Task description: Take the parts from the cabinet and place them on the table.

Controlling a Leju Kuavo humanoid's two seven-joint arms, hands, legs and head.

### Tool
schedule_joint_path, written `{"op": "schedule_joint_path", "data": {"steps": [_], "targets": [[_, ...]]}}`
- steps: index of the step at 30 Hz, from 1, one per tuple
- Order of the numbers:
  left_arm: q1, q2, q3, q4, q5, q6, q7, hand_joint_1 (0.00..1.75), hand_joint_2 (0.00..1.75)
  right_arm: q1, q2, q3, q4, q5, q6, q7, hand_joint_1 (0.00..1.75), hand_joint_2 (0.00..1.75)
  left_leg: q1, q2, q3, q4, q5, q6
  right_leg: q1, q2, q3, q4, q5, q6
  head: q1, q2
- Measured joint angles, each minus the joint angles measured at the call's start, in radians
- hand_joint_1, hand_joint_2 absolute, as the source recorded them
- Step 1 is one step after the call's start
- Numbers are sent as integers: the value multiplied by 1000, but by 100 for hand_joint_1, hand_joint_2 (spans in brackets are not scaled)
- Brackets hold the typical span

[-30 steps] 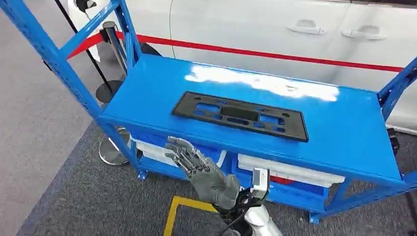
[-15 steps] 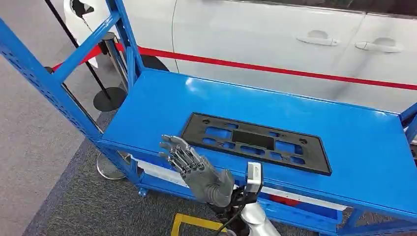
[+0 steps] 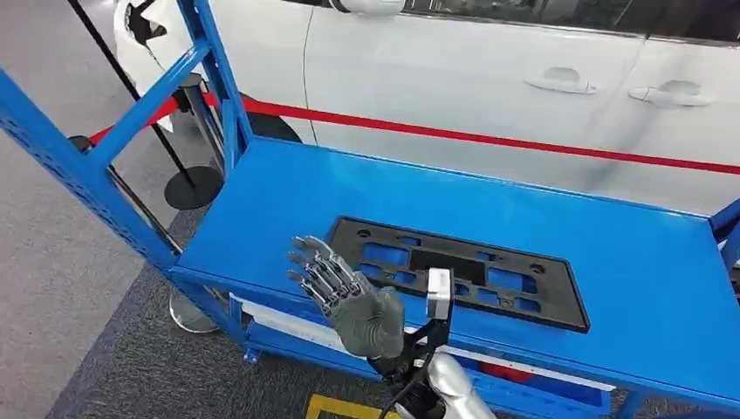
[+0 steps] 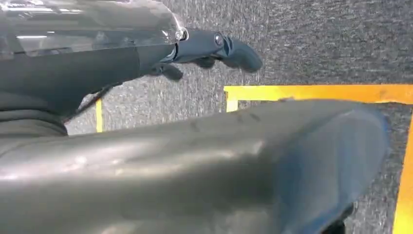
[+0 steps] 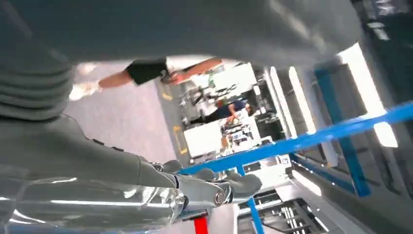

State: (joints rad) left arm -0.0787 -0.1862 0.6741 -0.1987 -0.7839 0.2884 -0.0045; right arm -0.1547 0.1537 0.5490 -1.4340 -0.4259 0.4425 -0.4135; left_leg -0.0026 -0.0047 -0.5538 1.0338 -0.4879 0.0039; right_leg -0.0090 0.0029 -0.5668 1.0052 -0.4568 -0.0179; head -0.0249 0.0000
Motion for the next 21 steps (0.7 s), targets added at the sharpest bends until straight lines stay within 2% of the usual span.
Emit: {"op": "schedule_joint_path", "data": {"steps": [1, 2, 3, 4, 5, 6, 8, 9, 10, 11, 12, 14, 15, 16, 18, 19, 20, 21], "targets": [[0, 0, 3, 0, 0, 2, -2, 0, 0, 2, 0, -3, 5, -26, -2, 0, 0, 0, 3, -1, -29, 61, -41, -6, -3, -2, 2, -2, 1, -3, -6, 0], [0, 0, 5, 0, 2, 3, -3, 0, 0, 4, 0, -8, 7, -32, -11, -2, 0, 0, 6, 0, -59, 119, -72, -10, -3, -2, 1, -2, 1, -4, -4, 0], [1, 0, 10, 0, 2, 5, -4, 0, 0, 8, -1, -20, 11, -30, -32, -9, 0, 0, 11, 0, -101, 203, -107, -15, -3, -4, 1, -2, 0, -4, -5, 0], [2, 0, 13, 0, 2, 7, -4, 0, 0, 13, -2, -33, 15, -27, -44, -18, 0, 0, 13, 0, -135, 265, -125, -19, -3, -5, 1, -1, -1, -4, -4, 0], [4, 1, 16, 0, 2, 8, -5, 0, 0, 18, -6, -47, 17, -27, -46, -25, 0, 0, 16, 0, -150, 288, -119, -22, -4, -5, 1, -1, -2, -3, -4, 0], [6, 1, 19, 0, 2, 8, -5, 0, 0, 21, -8, -56, 18, -27, -47, -27, 0, 0, 19, 1, -140, 259, -88, -25, -6, -3, 3, -1, -4, -1, -4, 0], [6, 3, 20, 0, 2, 8, -5, 0, 0, 22, -9, -65, 19, -27, -47, -32, 0, 0, 25, 1, -66, 96, 9, -29, -11, 2, 11, 2, -10, 8, -4, 0], [5, 3, 20, 0, 2, 8, -5, 0, 0, 22, -8, -69, 19, -27, -47, -34, 0, 0, 28, 1, -28, 10, 42, -31, -12, 3, 13, 6, -15, 15, -4, 0], [4, 1, 20, 1, 2, 8, -5, 0, 0, 22, -9, -74, 19, -24, -48, -36, 0, 0, 22, -2, -17, -7, 23, -28, -5, 4, 9, 11, -19, 22, -5, 0], [3, 1, 20, 1, 1, 10, -5, 0, 0, 24, -10, -79, 18, -16, -50, -39, 0, 0, 20, -5, -22, -6, 28, -12, -5, 5, 6, 11, -17, 27, -2, 0], [3, 1, 21, 1, 1, 11, -4, 0, 0, 25, -10, -82, 18, -14, -51, -42, 0, 0, 20, -5, -24, -6, 28, -8, -4, 5, 6, 9, -16, 30, -1, 0], [5, 1, 21, 1, 0, 12, -4, 0, 0, 27, -10, -89, 18, -13, -50, -43, 0, 0, 17, -4, -22, -11, 31, 10, -8, 8, 8, 6, -16, 42, -2, 0], [5, 2, 21, 1, -2, 13, -4, 0, 0, 28, -11, -93, 15, -13, -49, -41, 0, 0, 21, 0, -19, -16, 34, 17, -13, 8, 7, 18, -27, 47, -1, 0], [4, 2, 21, 1, -7, 12, -4, 0, 0, 28, -12, -98, 11, -13, -47, -40, 0, 0, 20, 2, -18, -18, 34, 24, -12, 4, -14, 61, -57, 48, -1, 0], [4, 2, 21, 1, -11, 10, -4, 0, 0, 29, -14, -107, 7, -14, -47, -39, 0, 0, 15, 9, -19, -18, 32, 30, -11, 4, -91, 214, -132, 52, -1, 0], [4, 2, 21, 1, -16, 10, -4, 0, 0, 31, -15, -113, 7, -14, -47, -39, 0, 0, 12, 13, -19, -17, 31, 33, -11, 4, -134, 294, -157, 52, -1, 0], [4, 2, 21, 1, -19, 10, -3, 0, 0, 33, -16, -116, 7, -14, -47, -37, 0, 0, 8, 17, -18, -17, 30, 34, -11, 4, -154, 326, -156, 50, -1, 0], [4, 2, 21, 1, -19, 10, -3, 0, 0, 34, -18, -121, 7, -14, -48, -35, 0, 0, 5, 21, -16, -17, 29, 36, -10, 3, -151, 309, -130, 46, -1, 0]]}}
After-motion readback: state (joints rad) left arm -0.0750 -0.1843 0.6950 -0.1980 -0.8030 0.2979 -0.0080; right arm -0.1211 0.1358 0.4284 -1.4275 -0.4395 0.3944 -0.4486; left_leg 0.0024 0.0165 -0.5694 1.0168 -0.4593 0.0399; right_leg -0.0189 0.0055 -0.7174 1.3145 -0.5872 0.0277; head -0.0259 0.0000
